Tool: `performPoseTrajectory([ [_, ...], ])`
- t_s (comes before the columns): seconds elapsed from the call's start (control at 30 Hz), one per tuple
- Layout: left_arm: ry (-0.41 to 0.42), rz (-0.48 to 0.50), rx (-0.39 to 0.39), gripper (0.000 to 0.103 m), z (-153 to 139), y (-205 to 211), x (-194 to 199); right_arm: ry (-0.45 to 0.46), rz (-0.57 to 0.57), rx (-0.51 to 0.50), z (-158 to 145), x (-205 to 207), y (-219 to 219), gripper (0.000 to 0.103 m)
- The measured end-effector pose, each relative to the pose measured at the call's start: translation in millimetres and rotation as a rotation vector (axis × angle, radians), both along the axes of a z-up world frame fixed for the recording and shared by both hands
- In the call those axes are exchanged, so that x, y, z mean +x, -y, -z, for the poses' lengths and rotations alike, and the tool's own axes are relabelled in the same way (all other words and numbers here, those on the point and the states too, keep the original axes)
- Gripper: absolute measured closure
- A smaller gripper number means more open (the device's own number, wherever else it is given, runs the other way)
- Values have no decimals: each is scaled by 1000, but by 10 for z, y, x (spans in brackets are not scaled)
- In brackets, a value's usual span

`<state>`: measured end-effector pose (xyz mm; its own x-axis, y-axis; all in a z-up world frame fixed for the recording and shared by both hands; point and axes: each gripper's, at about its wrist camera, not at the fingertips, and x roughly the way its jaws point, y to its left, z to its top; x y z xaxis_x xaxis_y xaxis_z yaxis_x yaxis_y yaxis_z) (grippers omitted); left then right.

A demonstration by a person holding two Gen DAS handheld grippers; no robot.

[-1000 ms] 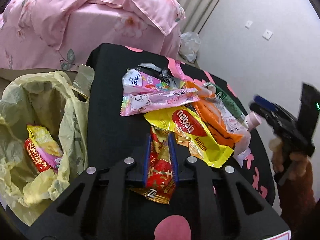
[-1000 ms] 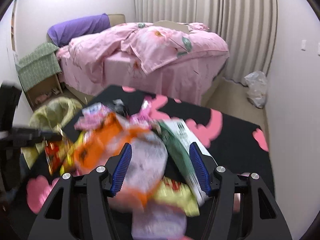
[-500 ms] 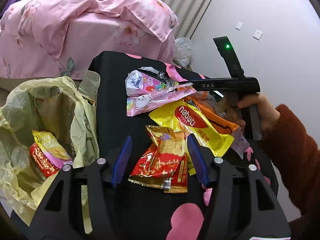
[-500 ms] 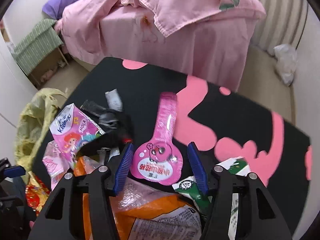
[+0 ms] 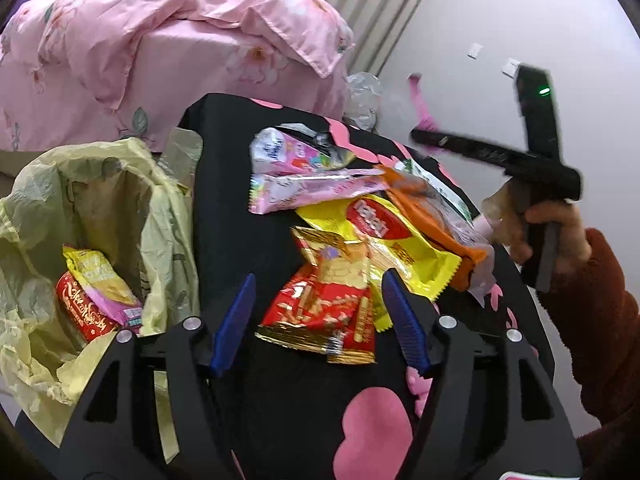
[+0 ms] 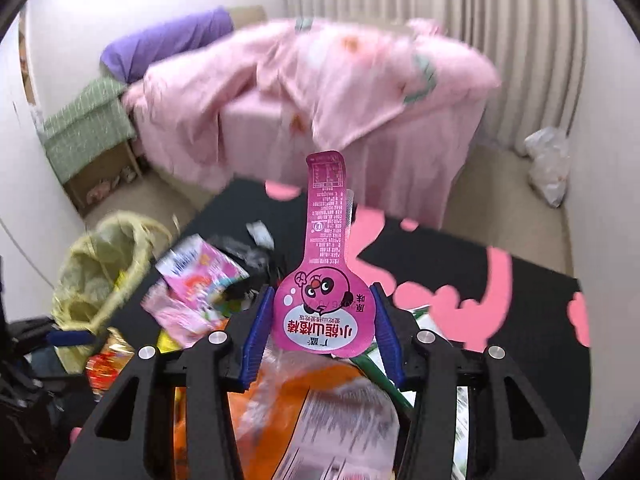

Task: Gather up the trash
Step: 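Carry the red packet and pink card over the bin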

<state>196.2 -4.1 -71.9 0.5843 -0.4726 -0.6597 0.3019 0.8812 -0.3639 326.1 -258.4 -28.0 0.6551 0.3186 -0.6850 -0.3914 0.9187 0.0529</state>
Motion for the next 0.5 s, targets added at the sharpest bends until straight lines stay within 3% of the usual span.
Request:
performPoseTrajectory([
  [0.17,-9,42,39,25,35,133,-11,105,41,21,-254,-512,232,57],
  [0.5,-45,65,197,25,156,349,82,51,104,131,23,-1312,623,57],
])
